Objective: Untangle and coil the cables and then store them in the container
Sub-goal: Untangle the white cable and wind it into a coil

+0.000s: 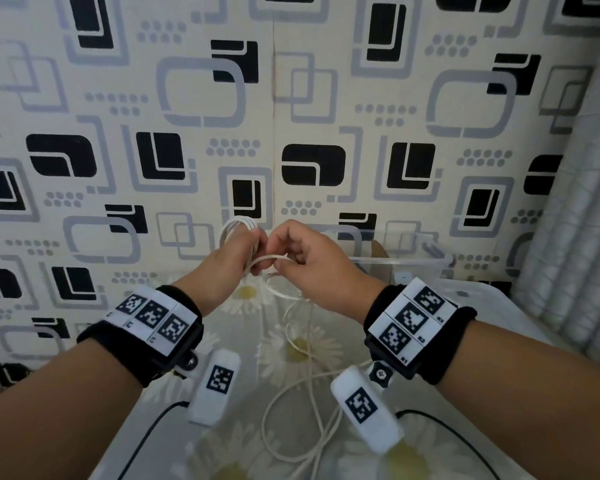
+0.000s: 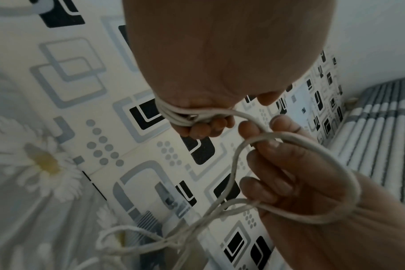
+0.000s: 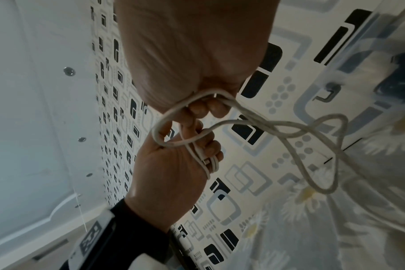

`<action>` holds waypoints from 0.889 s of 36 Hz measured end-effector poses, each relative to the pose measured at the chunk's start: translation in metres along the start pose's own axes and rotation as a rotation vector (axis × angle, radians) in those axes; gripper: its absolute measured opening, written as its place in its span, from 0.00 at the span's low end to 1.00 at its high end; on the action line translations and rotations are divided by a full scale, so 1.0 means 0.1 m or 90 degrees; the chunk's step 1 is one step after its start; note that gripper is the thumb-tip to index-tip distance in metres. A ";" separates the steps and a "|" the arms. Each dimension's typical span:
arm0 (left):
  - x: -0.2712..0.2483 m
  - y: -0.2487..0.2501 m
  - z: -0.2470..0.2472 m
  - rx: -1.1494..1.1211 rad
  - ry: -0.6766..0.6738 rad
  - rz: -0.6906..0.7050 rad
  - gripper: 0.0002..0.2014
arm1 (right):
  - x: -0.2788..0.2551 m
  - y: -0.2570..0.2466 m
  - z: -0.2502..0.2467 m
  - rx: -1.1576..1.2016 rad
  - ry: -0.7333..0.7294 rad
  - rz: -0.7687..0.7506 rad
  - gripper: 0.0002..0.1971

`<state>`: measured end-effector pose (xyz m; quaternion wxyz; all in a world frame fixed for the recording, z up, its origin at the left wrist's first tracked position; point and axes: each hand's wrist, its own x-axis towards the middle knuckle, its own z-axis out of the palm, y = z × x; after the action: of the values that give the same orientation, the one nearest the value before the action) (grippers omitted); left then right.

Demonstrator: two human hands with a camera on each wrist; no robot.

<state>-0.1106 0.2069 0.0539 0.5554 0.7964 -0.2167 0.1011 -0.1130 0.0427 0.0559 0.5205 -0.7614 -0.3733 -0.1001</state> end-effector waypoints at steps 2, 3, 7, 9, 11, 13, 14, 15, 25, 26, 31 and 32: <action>-0.02 0.01 0.01 0.039 -0.004 0.001 0.20 | 0.00 0.01 -0.01 0.009 0.023 0.005 0.12; -0.03 0.02 0.03 0.063 0.000 0.004 0.21 | 0.01 0.01 -0.02 0.007 0.033 0.007 0.11; -0.06 0.03 0.06 0.094 -0.005 -0.007 0.22 | 0.02 0.04 -0.01 -0.035 0.060 0.005 0.09; -0.06 0.01 0.07 0.099 -0.040 0.000 0.27 | 0.04 0.05 -0.03 -0.048 0.082 0.007 0.08; -0.08 0.00 0.06 0.105 -0.066 -0.004 0.26 | 0.06 0.07 -0.06 -0.076 0.115 0.007 0.08; -0.08 -0.03 0.07 0.109 -0.085 -0.020 0.25 | 0.08 0.10 -0.11 -0.103 0.132 0.013 0.09; -0.08 -0.04 0.08 0.110 -0.093 -0.028 0.25 | 0.09 0.11 -0.12 -0.108 0.128 0.017 0.10; -0.08 -0.05 0.08 0.110 -0.095 -0.034 0.24 | 0.09 0.12 -0.14 -0.106 0.118 0.022 0.11; -0.08 -0.11 0.07 -0.049 -0.035 -0.109 0.16 | 0.03 0.17 -0.22 0.091 0.041 0.145 0.09; -0.07 -0.12 0.05 -0.068 -0.025 -0.113 0.16 | 0.02 0.18 -0.23 0.095 0.039 0.160 0.12; -0.01 -0.16 -0.03 -0.136 0.039 -0.134 0.21 | -0.03 0.23 -0.24 0.063 0.077 0.188 0.13; 0.01 -0.16 -0.04 -0.162 0.061 -0.149 0.21 | -0.03 0.24 -0.23 0.051 0.070 0.201 0.10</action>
<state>-0.1019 0.2148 0.0427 0.6693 0.7338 -0.1071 0.0456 -0.0936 0.0169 0.0471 0.5796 -0.7824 -0.2237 -0.0439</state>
